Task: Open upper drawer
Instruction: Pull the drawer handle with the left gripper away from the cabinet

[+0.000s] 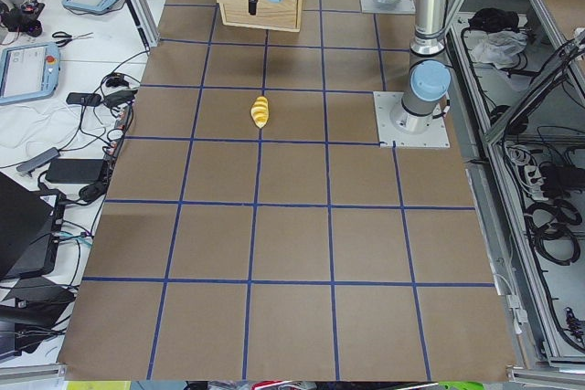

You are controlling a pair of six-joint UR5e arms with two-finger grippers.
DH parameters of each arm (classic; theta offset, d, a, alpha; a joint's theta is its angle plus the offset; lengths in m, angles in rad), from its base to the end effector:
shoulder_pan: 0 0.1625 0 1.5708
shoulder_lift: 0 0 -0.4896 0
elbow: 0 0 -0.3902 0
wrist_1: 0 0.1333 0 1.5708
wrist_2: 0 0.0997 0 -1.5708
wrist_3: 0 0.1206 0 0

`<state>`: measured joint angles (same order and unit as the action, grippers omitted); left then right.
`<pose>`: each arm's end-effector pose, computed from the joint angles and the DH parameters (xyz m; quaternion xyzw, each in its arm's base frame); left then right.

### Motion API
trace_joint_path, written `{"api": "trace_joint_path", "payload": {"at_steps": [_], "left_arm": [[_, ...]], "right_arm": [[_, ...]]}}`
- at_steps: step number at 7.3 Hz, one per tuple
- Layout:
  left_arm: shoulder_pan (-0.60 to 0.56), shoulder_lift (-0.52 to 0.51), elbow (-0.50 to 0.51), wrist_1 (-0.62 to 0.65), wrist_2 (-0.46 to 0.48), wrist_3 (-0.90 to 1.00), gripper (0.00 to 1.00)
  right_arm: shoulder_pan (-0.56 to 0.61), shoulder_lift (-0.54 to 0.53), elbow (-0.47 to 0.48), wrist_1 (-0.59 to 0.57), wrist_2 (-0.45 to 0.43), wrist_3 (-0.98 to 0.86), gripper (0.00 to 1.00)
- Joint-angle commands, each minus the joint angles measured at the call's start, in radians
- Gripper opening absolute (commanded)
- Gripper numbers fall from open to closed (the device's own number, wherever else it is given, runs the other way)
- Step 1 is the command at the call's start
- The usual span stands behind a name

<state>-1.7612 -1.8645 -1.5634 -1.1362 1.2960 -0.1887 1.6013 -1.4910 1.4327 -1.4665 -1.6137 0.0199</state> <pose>-0.2826 -0.5890 0.4209 -0.0110 -0.9878 0.0463 0.1480 0.1440 -0.5185 0.5483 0.0058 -0.9995 -0.0224 0.0220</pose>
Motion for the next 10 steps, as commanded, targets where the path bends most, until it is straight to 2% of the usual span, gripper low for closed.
{"api": "trace_joint_path", "payload": {"at_steps": [1, 3, 10], "left_arm": [[0.012, 0.007, -0.001, -0.023, 0.059, 0.037, 1.0], [0.022, 0.007, -0.001, -0.033, 0.088, 0.041, 1.0], [0.094, 0.031, -0.003, -0.094, 0.083, 0.106, 1.0]], "right_arm": [[0.0, 0.0, 0.0, 0.0, 0.0, 0.0, 1.0], [0.0, 0.0, 0.0, 0.0, 0.0, -0.001, 1.0], [0.0, 0.0, 0.0, 0.0, 0.0, 0.0, 1.0]]}}
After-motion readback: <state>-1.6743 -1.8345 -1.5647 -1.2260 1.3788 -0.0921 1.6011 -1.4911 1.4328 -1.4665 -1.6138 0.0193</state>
